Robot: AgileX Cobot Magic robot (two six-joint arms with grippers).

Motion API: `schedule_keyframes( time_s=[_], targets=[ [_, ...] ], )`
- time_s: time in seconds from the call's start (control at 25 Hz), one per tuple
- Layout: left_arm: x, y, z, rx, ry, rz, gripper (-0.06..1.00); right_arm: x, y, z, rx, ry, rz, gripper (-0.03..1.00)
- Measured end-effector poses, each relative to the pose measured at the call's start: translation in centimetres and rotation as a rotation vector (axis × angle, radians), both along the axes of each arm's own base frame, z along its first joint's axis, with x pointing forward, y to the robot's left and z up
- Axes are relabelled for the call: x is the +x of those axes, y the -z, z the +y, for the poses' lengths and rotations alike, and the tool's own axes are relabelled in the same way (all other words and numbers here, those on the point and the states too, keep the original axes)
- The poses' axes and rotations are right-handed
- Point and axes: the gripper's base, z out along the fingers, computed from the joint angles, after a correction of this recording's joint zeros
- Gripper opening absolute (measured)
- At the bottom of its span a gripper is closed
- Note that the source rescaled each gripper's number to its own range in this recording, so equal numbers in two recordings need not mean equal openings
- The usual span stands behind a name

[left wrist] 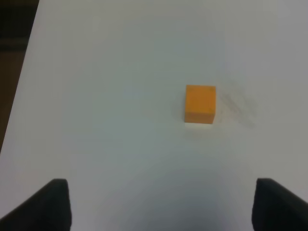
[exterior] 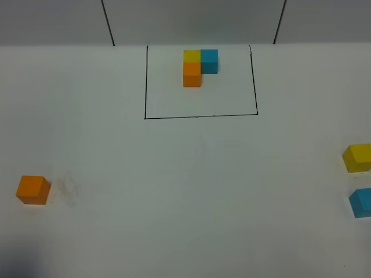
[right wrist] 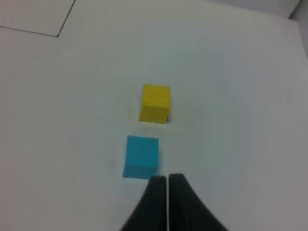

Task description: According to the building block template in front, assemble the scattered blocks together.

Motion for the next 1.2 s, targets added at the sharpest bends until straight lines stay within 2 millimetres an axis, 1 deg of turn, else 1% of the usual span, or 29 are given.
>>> schedule_keyframes(
  time_s=[0.32, 0.56, 0.84, 0.96, 1.2],
  targets=[
    [3.3, 0.4, 0.3, -0.029, -0.068, 0.091, 0.97, 0.0, 0.0, 0.0, 0.000, 0.000, 0.000, 0.01],
    [6.1, 1.3, 0.5, -0.028, -0.091, 0.189, 0.97, 0.0, 0.0, 0.0, 0.000, 0.000, 0.000, 0.01],
    [10.7, 3.2, 0.5, -0.035, -0.092, 0.289, 0.97, 0.0, 0.0, 0.0, 0.000, 0.000, 0.000, 0.01],
    [12.6, 4.4, 0.4, -0.048, -0.087, 0.334, 0.97, 0.0, 0.0, 0.0, 0.000, 0.000, 0.000, 0.01],
    [15.6, 6.9, 0.2, -0.080, -0.079, 0.395, 0.97, 0.0, 0.0, 0.0, 0.000, 0.000, 0.000, 0.01]
  ],
)
